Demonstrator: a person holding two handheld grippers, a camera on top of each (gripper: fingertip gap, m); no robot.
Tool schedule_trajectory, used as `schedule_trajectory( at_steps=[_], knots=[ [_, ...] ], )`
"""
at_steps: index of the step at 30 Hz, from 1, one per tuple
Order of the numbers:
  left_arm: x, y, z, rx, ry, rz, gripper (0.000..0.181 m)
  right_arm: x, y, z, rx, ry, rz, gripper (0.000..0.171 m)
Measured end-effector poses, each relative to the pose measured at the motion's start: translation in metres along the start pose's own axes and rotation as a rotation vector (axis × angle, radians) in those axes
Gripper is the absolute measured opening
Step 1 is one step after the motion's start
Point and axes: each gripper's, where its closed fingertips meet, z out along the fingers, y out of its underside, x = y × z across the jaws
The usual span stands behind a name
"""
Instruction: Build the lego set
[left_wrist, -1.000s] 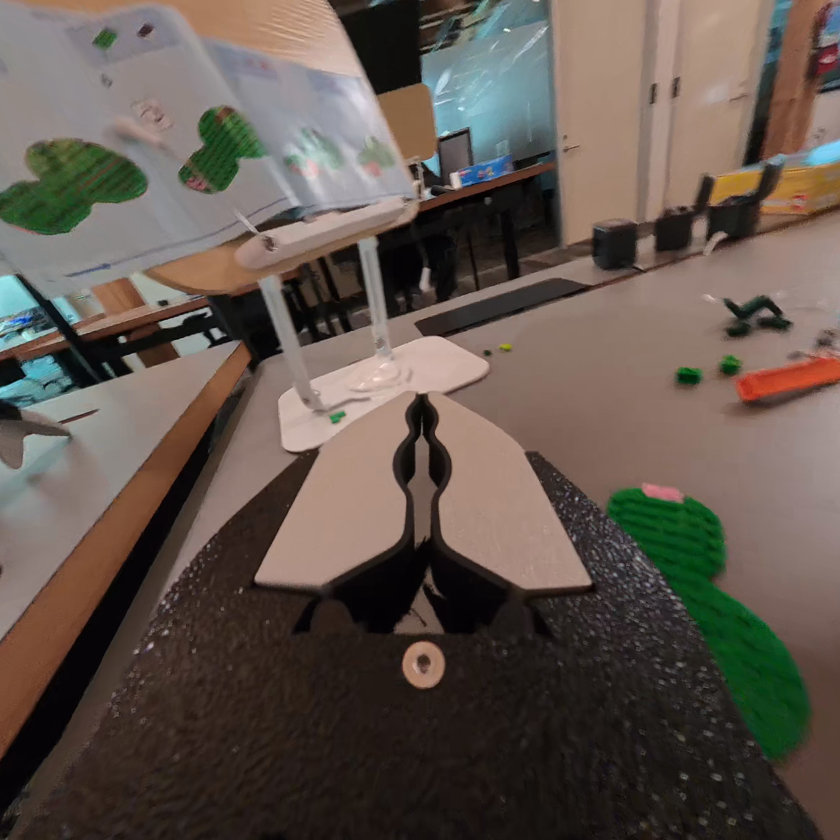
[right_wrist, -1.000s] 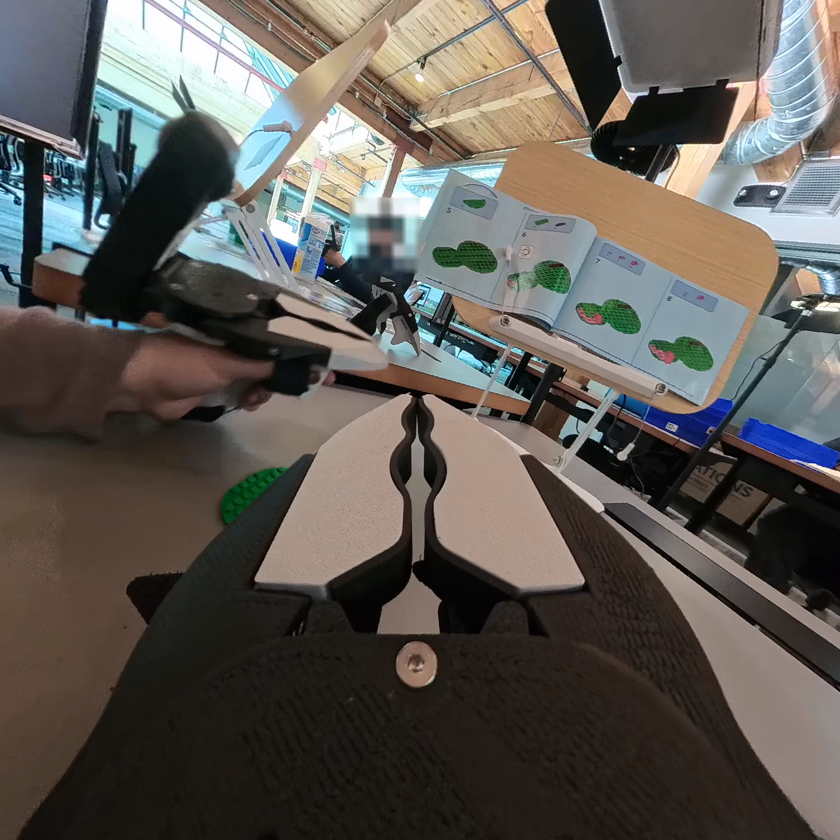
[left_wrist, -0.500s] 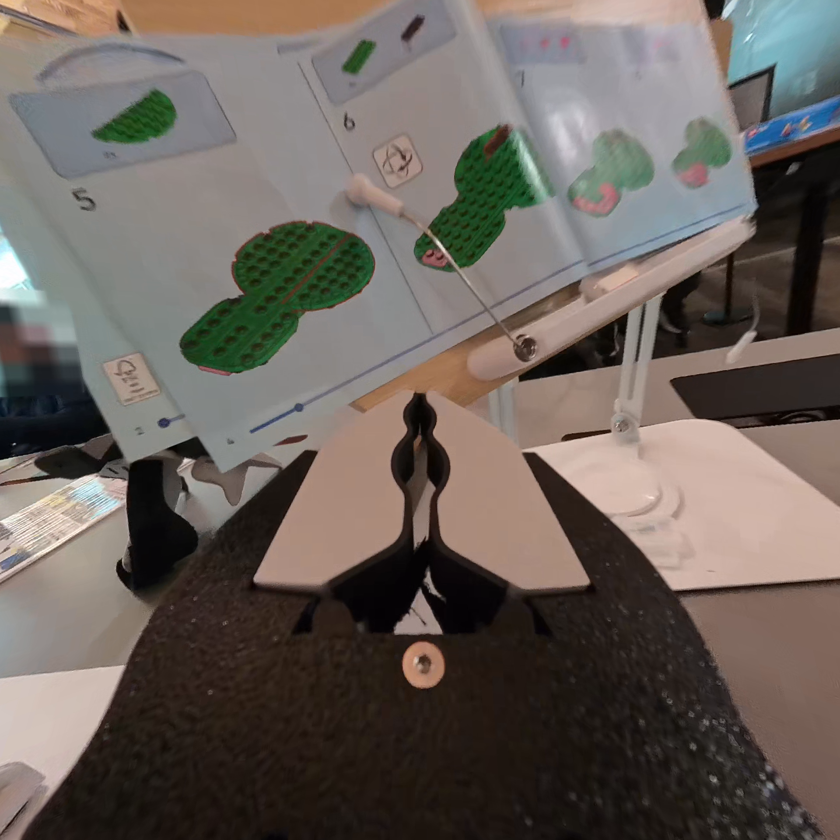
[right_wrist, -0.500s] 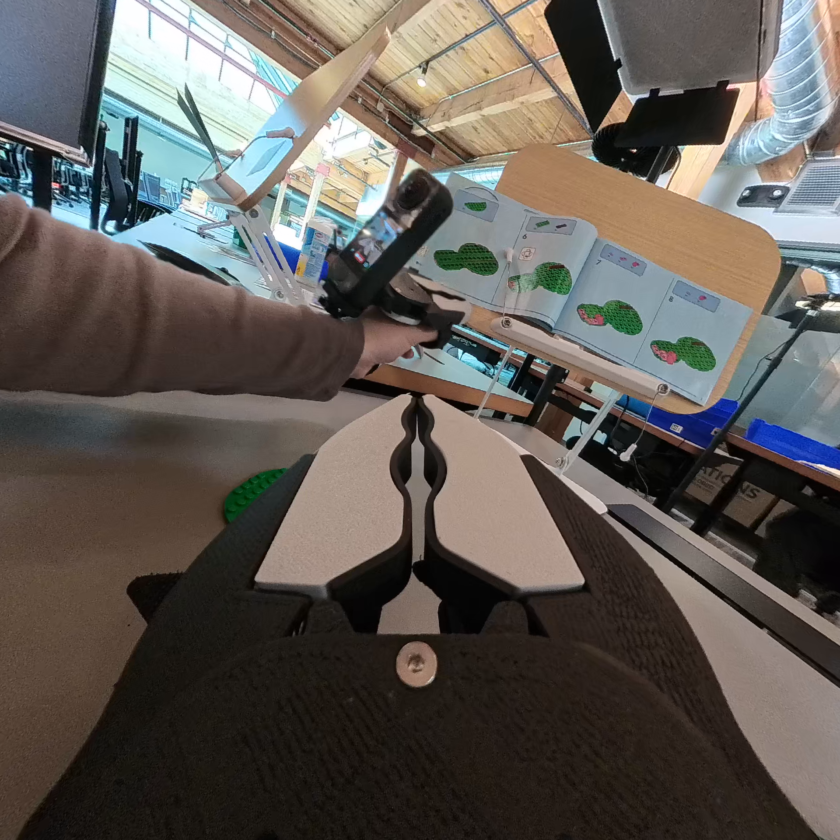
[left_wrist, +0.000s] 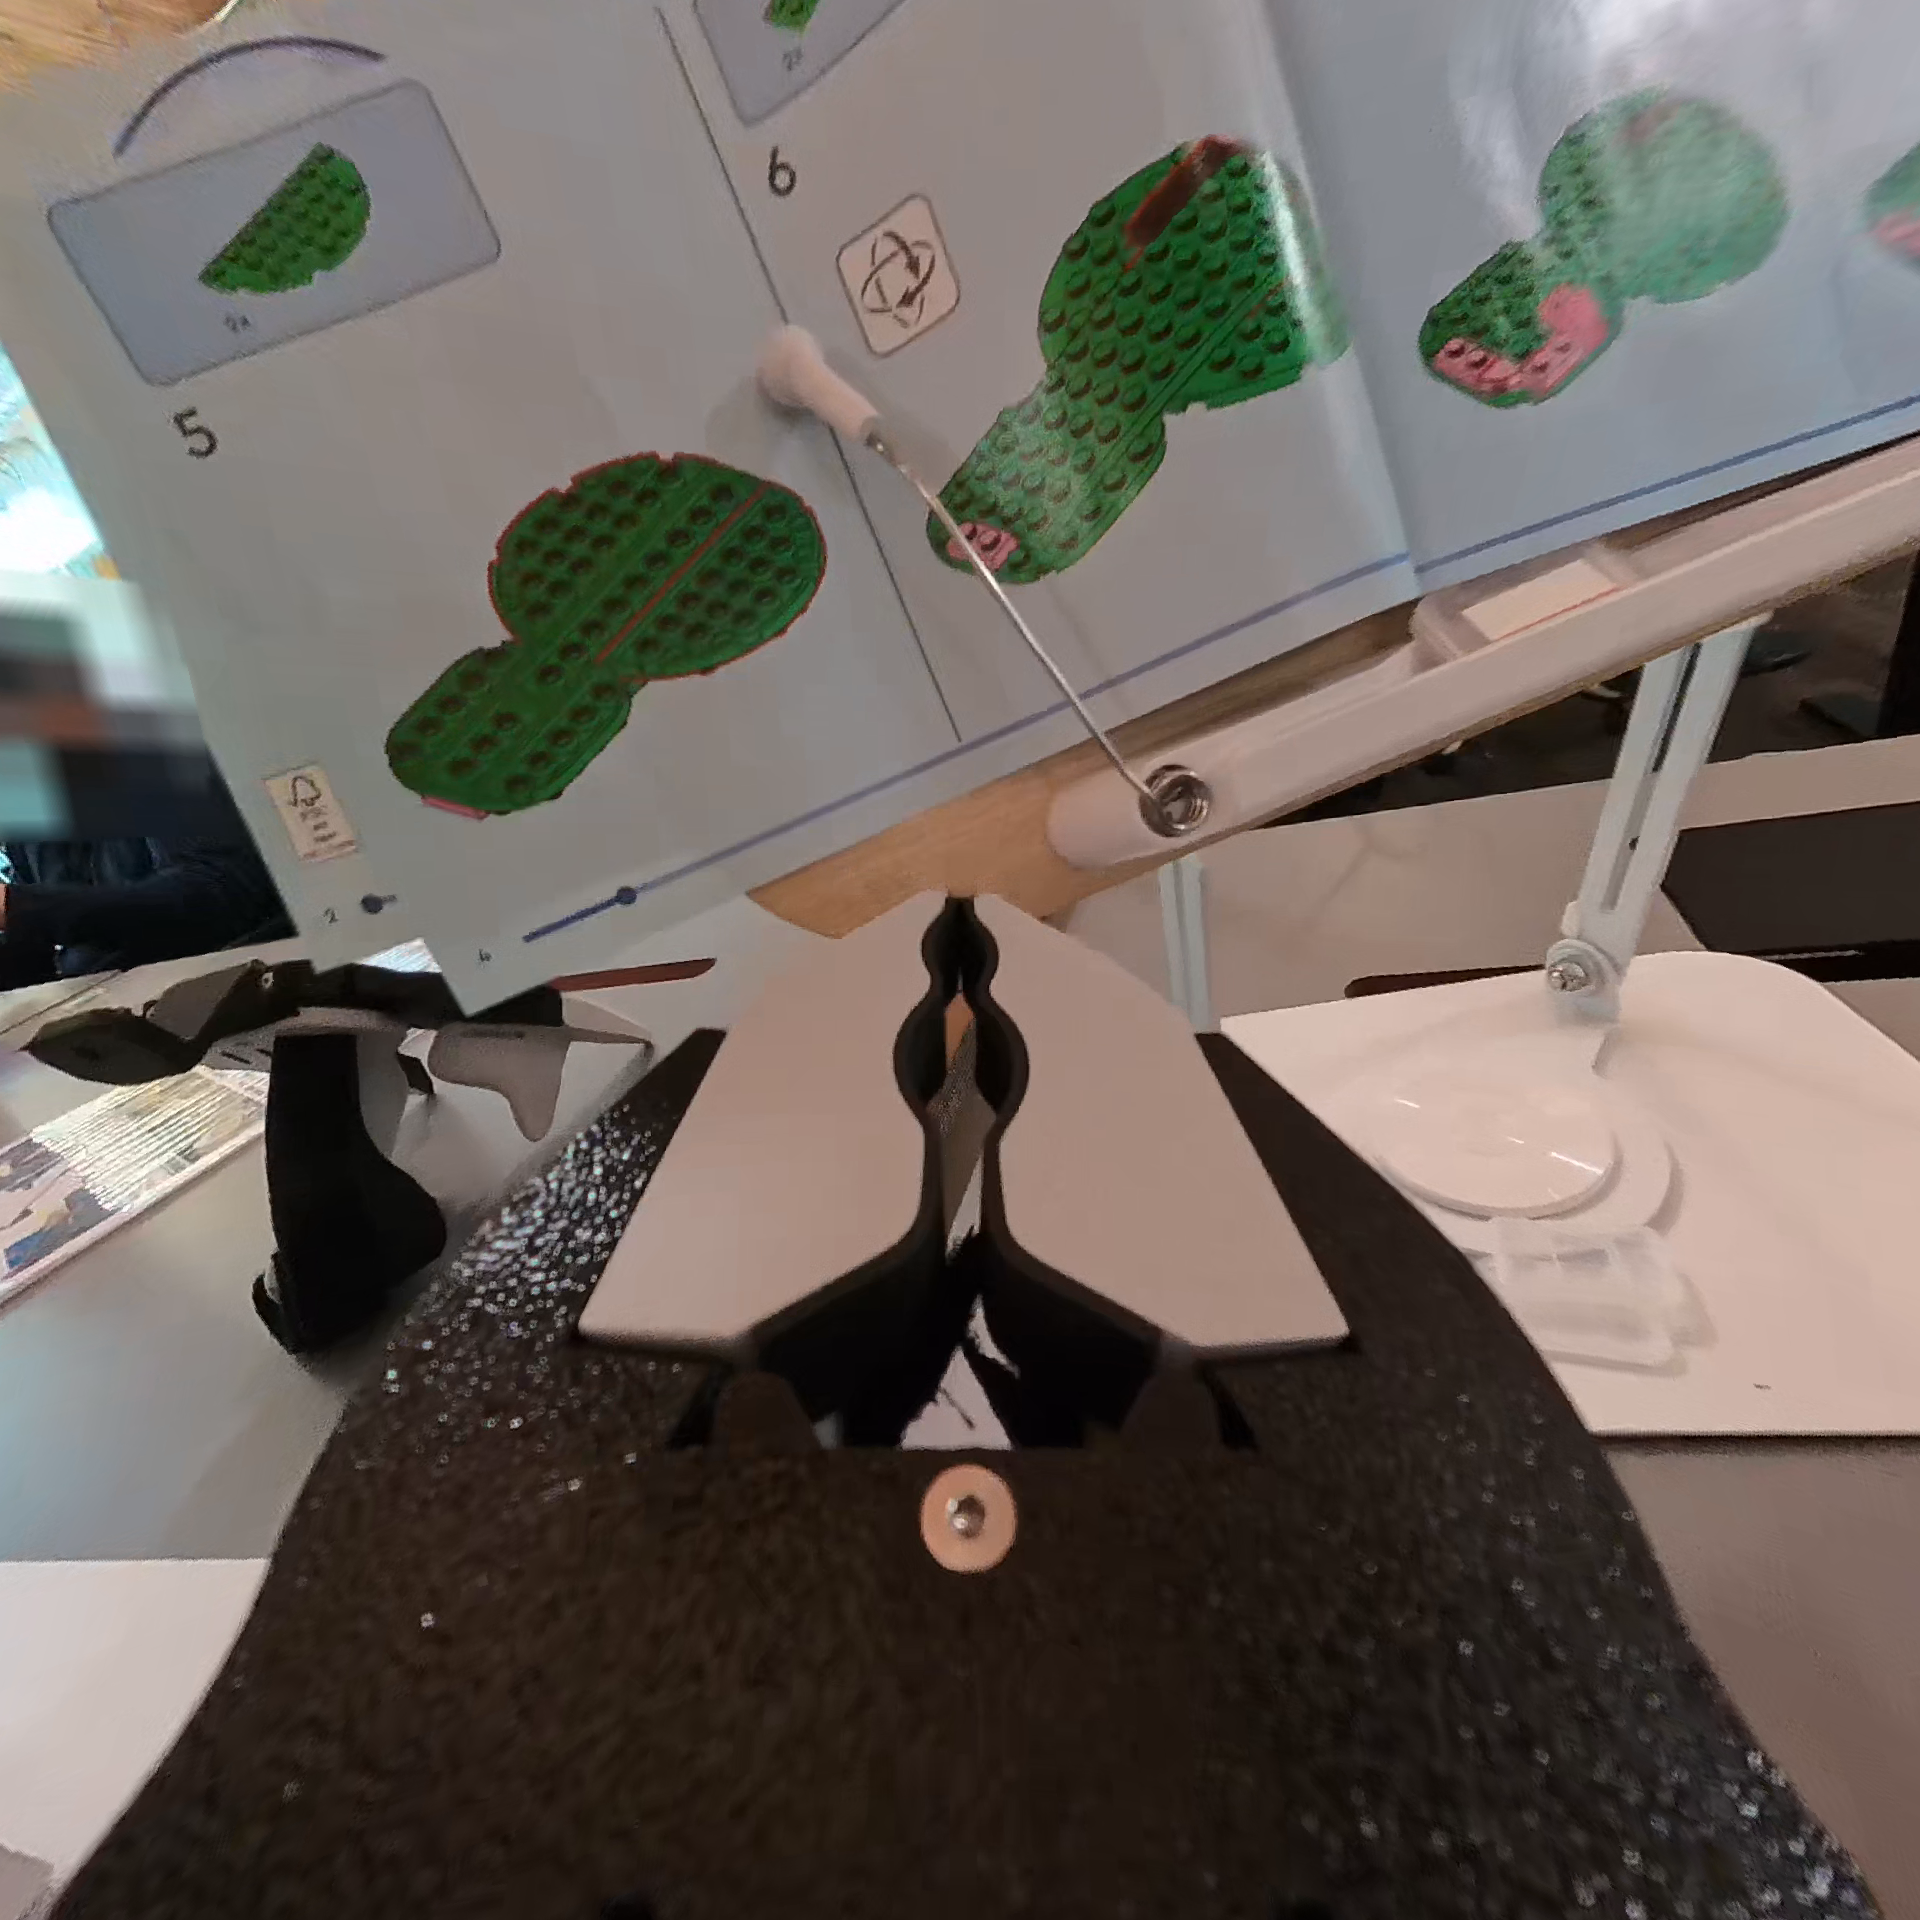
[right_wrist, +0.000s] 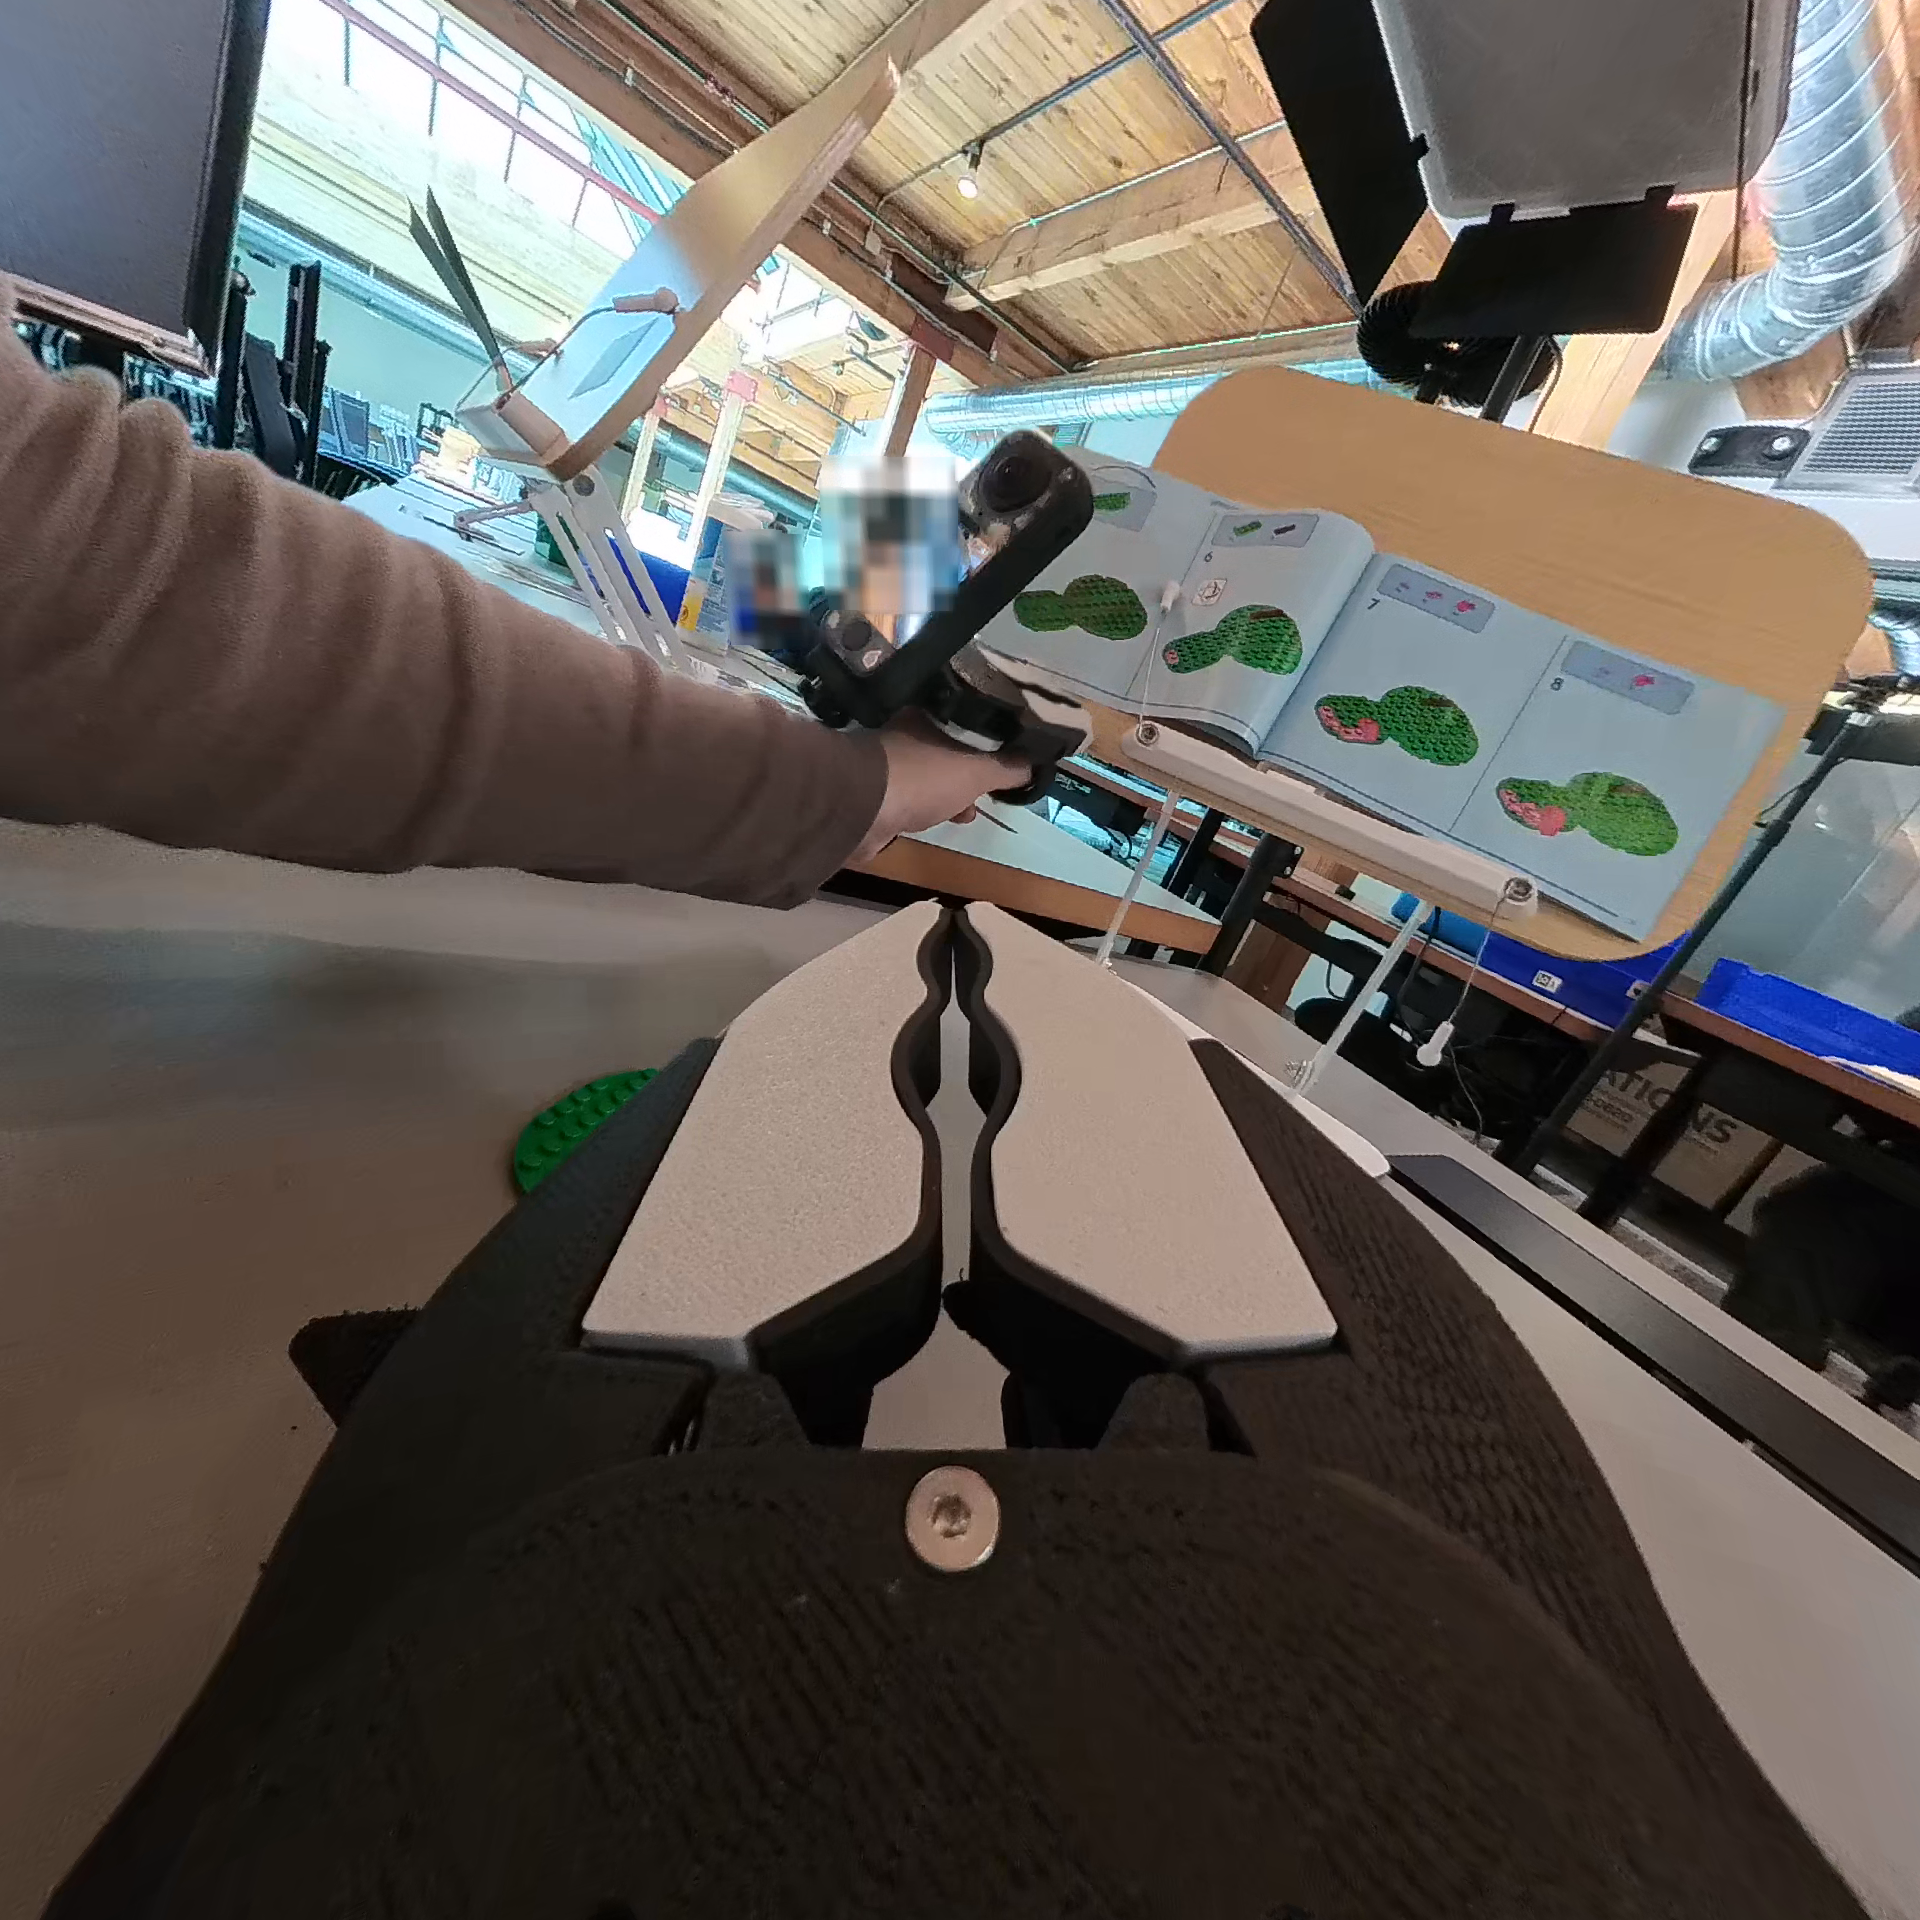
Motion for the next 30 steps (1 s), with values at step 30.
schedule_trajectory(
  at_steps=[30],
  knots=[
    [0.111, 0.101, -0.24, -0.52, 0.854, 0.142, 0.0, 0.004, 0.004, 0.002, -0.024, 0.041, -0.035, 0.0]
  ],
)
